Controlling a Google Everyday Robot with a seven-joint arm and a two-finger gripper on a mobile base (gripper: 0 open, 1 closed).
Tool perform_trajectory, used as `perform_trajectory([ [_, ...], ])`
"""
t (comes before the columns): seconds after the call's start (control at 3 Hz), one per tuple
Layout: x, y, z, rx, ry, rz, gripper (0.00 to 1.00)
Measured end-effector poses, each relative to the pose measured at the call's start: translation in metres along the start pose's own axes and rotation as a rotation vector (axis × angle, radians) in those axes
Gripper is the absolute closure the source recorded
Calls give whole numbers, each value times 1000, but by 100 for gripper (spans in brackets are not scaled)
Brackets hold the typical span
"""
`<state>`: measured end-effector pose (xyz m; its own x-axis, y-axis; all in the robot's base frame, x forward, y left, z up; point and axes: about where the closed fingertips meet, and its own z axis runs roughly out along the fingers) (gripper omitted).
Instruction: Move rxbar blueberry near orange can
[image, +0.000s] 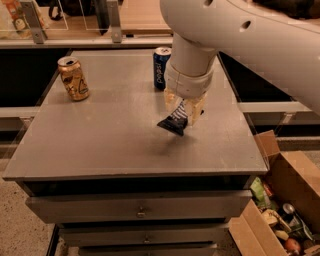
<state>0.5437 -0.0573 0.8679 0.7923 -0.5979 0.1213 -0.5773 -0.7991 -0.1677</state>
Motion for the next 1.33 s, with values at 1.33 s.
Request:
perform_trajectory([
  [1.33,-57,-122,-9,119,-77,-195,100],
])
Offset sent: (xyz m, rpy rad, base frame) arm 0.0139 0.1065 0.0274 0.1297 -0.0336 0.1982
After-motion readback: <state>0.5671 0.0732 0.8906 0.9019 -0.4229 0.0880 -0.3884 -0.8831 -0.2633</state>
